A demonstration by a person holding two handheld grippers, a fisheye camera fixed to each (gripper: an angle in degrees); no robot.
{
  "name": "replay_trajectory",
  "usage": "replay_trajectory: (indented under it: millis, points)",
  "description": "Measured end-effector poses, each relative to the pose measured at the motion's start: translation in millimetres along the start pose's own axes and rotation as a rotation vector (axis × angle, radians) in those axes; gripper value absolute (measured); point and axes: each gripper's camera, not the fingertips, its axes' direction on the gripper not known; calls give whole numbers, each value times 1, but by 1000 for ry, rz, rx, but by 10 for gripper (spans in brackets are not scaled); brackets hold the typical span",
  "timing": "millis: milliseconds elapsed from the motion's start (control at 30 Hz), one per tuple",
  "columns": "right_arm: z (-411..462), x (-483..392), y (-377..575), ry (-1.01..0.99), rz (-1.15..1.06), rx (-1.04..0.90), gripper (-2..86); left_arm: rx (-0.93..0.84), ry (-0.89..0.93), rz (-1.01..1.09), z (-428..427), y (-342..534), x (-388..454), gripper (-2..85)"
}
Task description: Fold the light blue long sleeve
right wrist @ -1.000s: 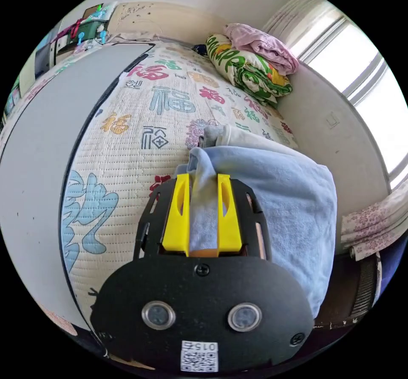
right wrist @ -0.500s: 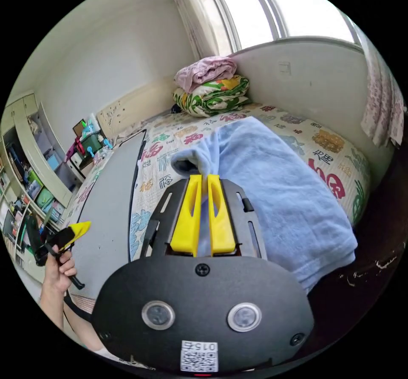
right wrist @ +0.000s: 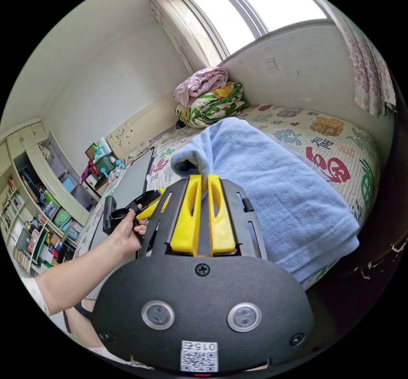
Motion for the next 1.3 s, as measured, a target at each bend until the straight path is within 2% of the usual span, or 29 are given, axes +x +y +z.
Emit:
replay_trajectory:
  millis: [167,267,400,533,600,667,800,867,933,1100,1233,1300]
  points:
    - [-28,14,6,-14,7,7,13,-68,5,49,48,-20,-5,128]
    - [-43,17,10,9,-24,19,13,-88,8,50,51,-17,-7,83]
    - [-65,31,22,3,-12,39,12,-68,-30,112,23,-6,3,30]
    - [-98,46,38,-29,3,118,12,28,30,246,-48,20,30,10]
    - [-118,48,44,-75,-4,177,11,47,37,240,-86,29,42,5]
    - [-143,47,46,-110,-26,229,10,95,68,266,-149,46,69,1]
    - [-217,41,48,-250,-18,383,9,163,53,481,-270,90,130,-1]
    - [-242,40,42,-324,-25,395,8,249,21,573,-373,129,155,-2]
    - [-263,46,32,-421,-15,370,7,332,36,567,-461,159,159,-2]
    - [-257,52,44,-562,-15,268,6,620,-119,669,-733,291,158,-2]
    - [-217,43,78,-773,-27,171,6,759,-185,679,-882,395,130,-2]
    - [-196,33,91,-806,-52,129,6,804,-206,672,-960,460,105,-2]
